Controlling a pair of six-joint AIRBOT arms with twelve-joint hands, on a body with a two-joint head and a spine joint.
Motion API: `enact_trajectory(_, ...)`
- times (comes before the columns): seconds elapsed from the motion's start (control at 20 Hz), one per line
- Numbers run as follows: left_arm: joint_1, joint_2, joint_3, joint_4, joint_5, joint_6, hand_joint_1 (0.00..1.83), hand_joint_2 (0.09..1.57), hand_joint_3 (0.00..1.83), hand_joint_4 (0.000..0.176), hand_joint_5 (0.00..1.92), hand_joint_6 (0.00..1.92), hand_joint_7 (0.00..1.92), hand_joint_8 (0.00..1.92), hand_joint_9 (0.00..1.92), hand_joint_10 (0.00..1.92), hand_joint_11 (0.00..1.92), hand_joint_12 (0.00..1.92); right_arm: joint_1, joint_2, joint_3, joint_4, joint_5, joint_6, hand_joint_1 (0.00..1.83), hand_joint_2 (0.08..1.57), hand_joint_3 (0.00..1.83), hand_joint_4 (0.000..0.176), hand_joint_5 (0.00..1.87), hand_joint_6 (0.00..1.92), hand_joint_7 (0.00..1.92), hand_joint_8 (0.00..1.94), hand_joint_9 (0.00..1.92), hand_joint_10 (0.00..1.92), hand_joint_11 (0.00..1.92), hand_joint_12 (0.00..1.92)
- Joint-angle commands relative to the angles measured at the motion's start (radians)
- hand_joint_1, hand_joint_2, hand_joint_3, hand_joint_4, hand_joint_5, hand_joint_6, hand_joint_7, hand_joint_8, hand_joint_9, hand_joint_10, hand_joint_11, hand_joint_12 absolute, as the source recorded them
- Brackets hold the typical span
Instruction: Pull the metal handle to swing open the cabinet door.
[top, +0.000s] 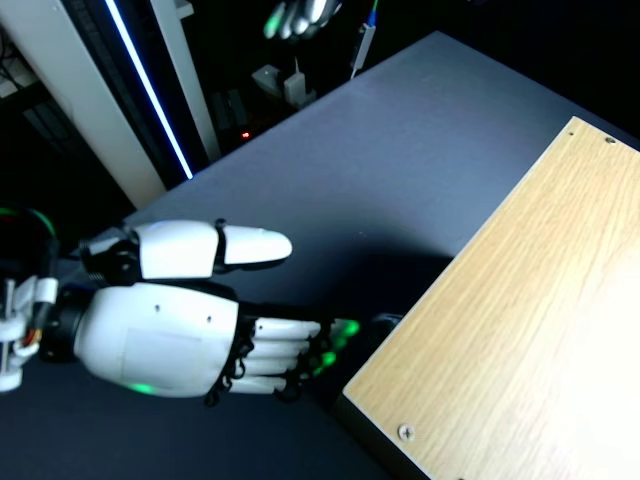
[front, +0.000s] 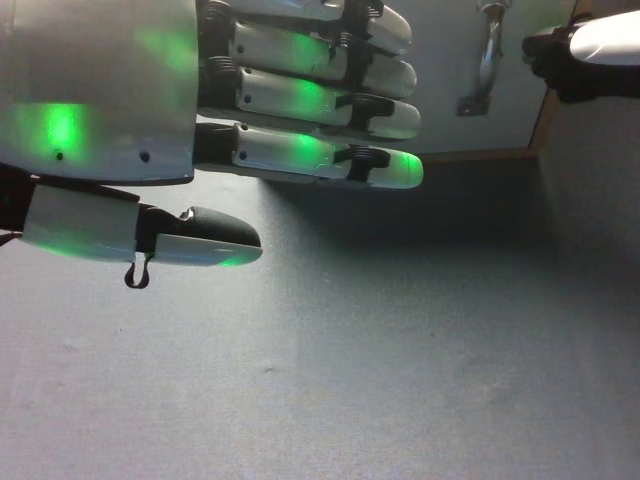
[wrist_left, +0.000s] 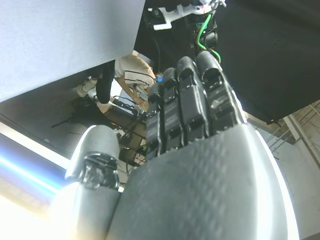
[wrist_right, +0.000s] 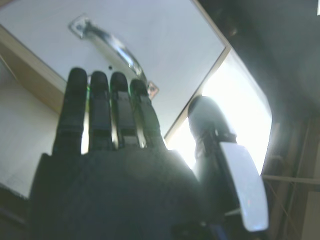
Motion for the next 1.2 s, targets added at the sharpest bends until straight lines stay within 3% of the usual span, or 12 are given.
enact_trajectory(0.0,-0.01,0.008,-0.003,-0.099,-0.019,0.004,0.0,1.57,0.03,0.0,0.25,0.0,0.27,0.0,0.24,0.0,0.0,0.49,0.008,0.008,0.006,0.046,0.066,0.012,0.0,1.4,0.0,0.0,0.15,0.01,0.18,0.0,0.14,0.0,0.0,0.45)
enact_trajectory(0.45,-0.01,0.008,-0.003,-0.099,-0.019,0.004,0.0,1.57,0.0,0.0,0.25,0.0,0.3,0.0,0.27,0.0,0.0,0.59,0.013,-0.025,0.035,0.046,0.021,0.012,0.0,1.4,0.0,0.0,0.15,0.0,0.16,0.0,0.14,0.0,0.0,0.43)
enact_trajectory(1.15,-0.01,0.008,-0.003,-0.099,-0.019,0.004,0.0,1.57,0.02,0.0,0.28,0.0,0.28,0.0,0.25,0.0,0.0,0.58,0.023,-0.061,0.038,0.037,-0.046,0.012,0.0,1.4,0.0,0.0,0.14,0.0,0.16,0.0,0.15,0.0,0.0,0.48)
